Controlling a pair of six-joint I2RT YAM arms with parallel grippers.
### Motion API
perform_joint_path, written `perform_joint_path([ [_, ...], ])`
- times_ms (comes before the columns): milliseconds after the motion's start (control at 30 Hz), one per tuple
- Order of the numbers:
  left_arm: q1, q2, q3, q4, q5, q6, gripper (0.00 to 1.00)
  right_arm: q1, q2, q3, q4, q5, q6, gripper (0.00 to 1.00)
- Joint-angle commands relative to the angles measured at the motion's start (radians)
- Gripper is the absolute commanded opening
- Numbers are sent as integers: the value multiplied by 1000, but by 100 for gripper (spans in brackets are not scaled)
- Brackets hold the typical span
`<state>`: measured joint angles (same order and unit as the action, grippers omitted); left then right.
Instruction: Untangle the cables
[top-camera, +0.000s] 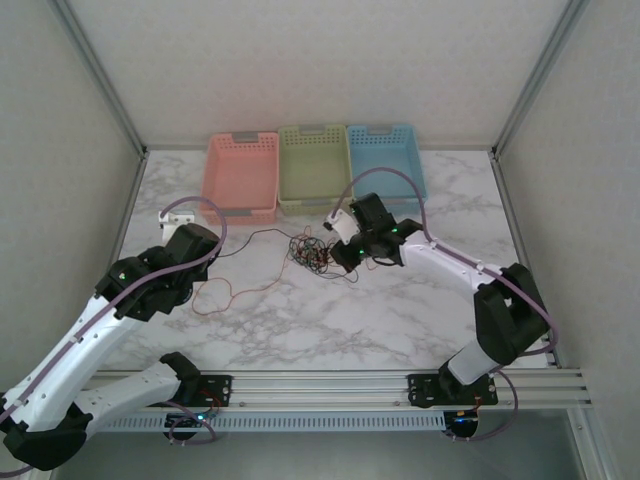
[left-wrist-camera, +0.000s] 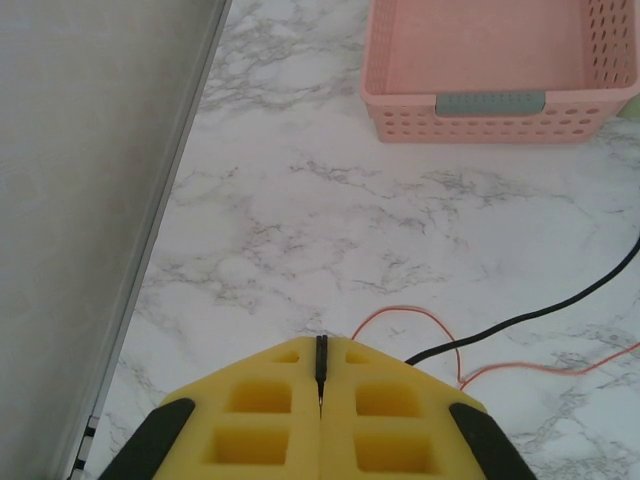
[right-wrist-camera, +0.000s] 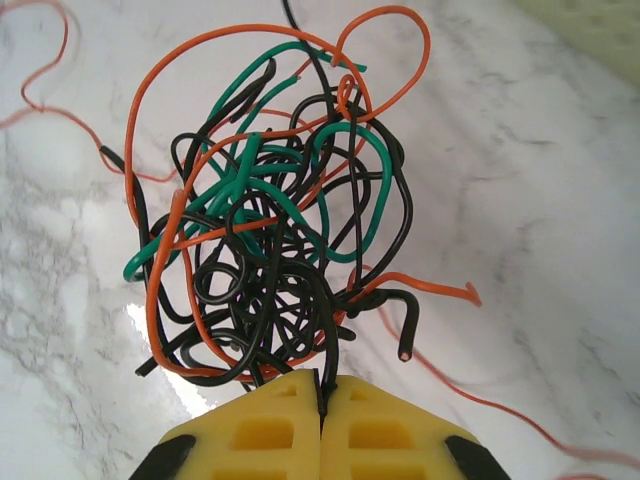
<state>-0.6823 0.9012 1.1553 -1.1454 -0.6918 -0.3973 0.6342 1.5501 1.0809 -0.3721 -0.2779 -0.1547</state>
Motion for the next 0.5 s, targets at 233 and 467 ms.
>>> perform_joint_path([
  [233, 24, -2, 6, 1, -30, -3, 0, -139, -83, -48, 98, 13, 221, 0],
  [467, 26, -1, -5, 6, -18, -5, 0, -172, -52, -67, 79, 29, 271, 0],
])
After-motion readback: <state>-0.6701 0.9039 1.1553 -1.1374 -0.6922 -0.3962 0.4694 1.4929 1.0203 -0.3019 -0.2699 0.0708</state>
